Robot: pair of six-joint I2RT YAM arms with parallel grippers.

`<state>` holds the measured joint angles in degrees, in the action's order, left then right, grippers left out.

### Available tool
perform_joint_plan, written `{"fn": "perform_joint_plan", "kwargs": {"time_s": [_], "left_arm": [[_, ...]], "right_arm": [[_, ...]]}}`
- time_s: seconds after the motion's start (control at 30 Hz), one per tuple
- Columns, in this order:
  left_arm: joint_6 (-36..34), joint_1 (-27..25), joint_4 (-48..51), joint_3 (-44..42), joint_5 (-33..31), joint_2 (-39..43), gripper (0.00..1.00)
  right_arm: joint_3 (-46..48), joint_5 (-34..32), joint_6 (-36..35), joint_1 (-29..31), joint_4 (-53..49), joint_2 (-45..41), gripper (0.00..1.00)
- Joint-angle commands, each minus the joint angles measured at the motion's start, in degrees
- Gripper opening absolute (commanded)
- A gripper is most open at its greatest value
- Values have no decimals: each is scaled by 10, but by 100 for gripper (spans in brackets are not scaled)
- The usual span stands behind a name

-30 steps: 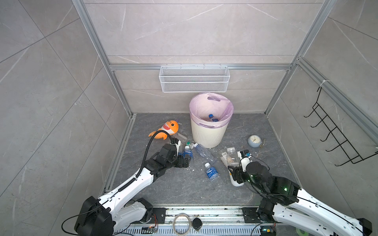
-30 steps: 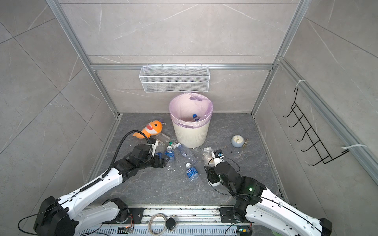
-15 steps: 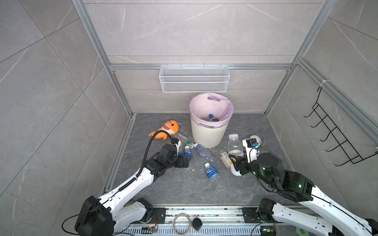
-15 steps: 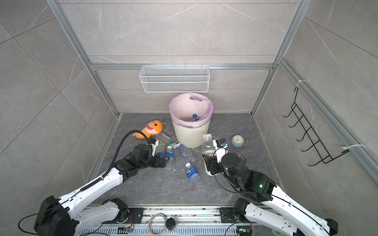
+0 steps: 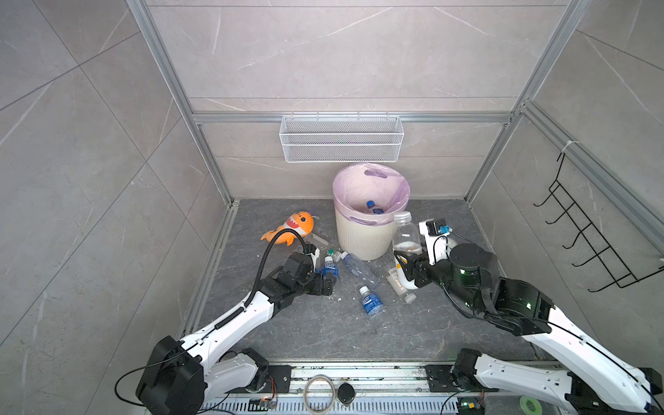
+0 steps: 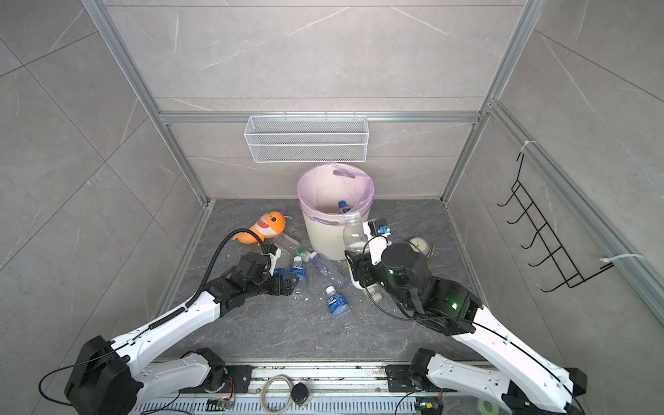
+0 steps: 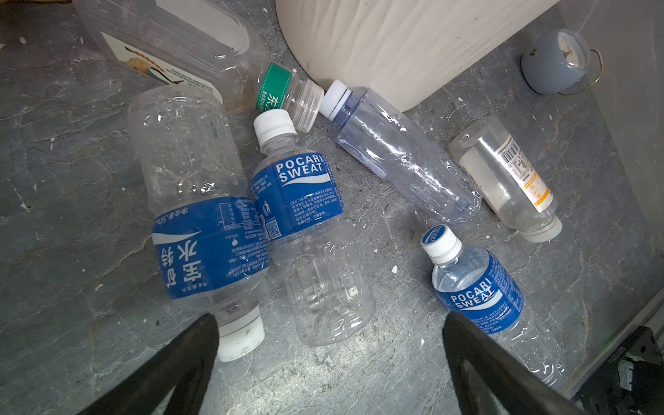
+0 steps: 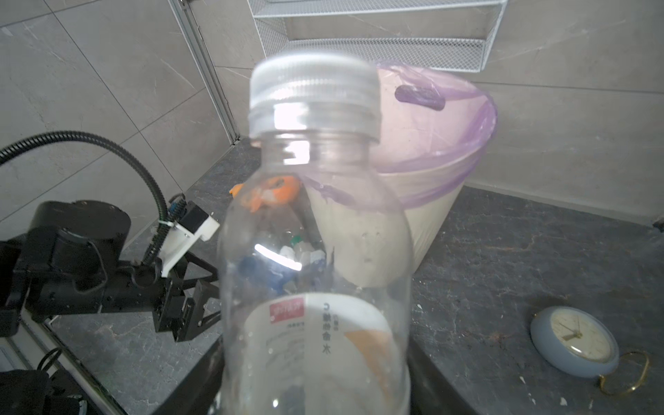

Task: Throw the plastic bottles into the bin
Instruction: 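Lift the white-cap bottle with the right gripper and carry it over the bin, then open the right gripper over the bin and draw it back toward the bottles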

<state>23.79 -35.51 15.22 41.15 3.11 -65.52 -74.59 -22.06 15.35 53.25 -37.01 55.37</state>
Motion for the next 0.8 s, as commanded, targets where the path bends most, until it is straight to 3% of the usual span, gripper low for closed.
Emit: {"fn": "perform_joint_plan", "kwargs": {"time_s": [0.0,0.17,0.33,0.4,0.47,0.5,0.53,0.57,0.63,0.77], "left_arm": [[-16,-2,-6,25,0,1,100],[-16,-2,-10,21,2,1,100],[-10,-2,-20,8,1,13,100],[-8,-2,-22,4,1,18,100],[-5,-3,-22,1,1,21,100],[-4,-2,-21,1,0,22,100],[-1,-3,-18,1,-2,24,100],[2,-3,-15,2,-5,26,100],[7,-3,-7,4,-13,32,100],[11,-2,-3,4,-20,39,100]], "right_arm": [[-73,-21,-26,3,-17,53,57],[-265,-50,-75,-7,-42,193,56],[-521,23,-94,-96,-84,382,57],[-689,42,-98,-139,-135,501,73],[-945,66,-98,-175,-225,655,99],[-1036,64,-96,-186,-251,702,99],[-1052,67,-81,-201,-255,710,99],[-1011,65,-69,-211,-243,690,99],[-882,41,-66,-213,-195,629,99],[-594,73,-59,-213,-45,478,99]]}}
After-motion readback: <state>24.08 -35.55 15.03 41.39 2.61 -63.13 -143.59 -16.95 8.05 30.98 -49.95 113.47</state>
